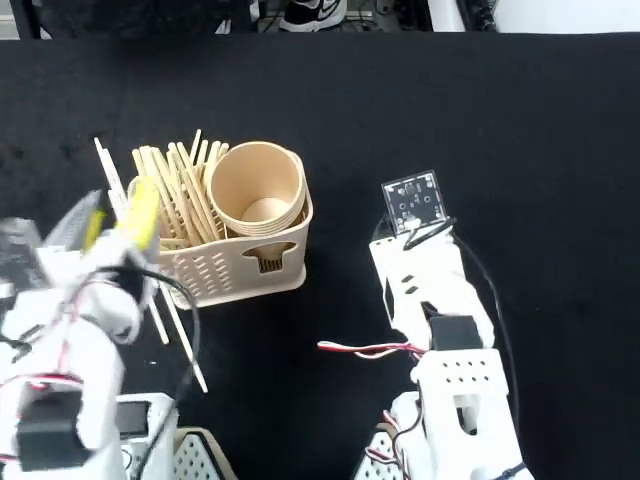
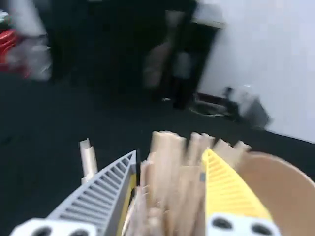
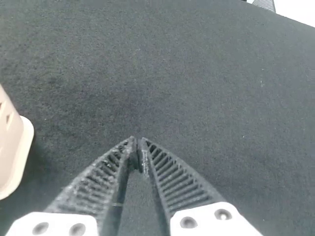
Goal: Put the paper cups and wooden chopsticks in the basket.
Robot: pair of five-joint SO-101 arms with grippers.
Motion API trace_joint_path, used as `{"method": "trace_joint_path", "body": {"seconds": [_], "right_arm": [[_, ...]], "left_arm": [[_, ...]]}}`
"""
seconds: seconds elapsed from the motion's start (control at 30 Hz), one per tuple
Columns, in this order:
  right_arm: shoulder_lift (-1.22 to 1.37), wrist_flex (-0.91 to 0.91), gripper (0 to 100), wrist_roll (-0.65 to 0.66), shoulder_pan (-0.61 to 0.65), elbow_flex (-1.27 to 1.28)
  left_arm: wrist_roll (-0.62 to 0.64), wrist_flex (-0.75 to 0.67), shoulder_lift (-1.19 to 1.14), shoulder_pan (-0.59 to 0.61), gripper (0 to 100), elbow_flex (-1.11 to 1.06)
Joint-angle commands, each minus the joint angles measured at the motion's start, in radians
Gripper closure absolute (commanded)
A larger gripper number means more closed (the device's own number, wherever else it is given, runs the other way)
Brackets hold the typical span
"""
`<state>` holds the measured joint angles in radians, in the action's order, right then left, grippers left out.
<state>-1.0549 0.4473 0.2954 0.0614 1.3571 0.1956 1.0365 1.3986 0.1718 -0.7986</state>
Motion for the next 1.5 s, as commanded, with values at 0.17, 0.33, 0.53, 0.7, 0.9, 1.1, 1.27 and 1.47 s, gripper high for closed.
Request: {"method": "trace_joint_path", "body": {"seconds": [0.17, 0.33, 0.53, 0.7, 0.9, 1.1, 1.27, 1.47], "right_arm": [[-0.008, -0.02, 98.4, 0.008, -0.008, -0.007], [-0.008, -0.018, 98.4, 0.008, -0.009, -0.007], [-0.008, -0.018, 98.4, 0.008, -0.009, -0.007], [-0.008, -0.018, 98.4, 0.008, -0.009, -0.007], [-0.008, -0.018, 98.4, 0.008, -0.011, -0.008], [-0.008, -0.018, 98.4, 0.008, -0.011, -0.01], [-0.008, -0.017, 98.4, 0.008, -0.011, -0.01], [-0.008, -0.017, 98.4, 0.008, -0.011, -0.01]], "left_arm": [[0.126, 0.333, -0.628, 0.351, 79, 0.512], [0.126, 0.322, -0.944, 0.374, 79, 0.627], [0.124, 0.292, -1.318, 0.369, 79, 0.789], [0.123, 0.348, -1.626, 0.305, 73, 0.974], [0.123, 0.417, -1.936, 0.251, 72, 1.241], [0.124, 0.494, -2.165, 0.274, 72, 1.469], [0.123, 0.563, -2.289, 0.323, 88, 1.647], [0.049, 0.717, -2.343, 0.329, 97, 1.87]]}}
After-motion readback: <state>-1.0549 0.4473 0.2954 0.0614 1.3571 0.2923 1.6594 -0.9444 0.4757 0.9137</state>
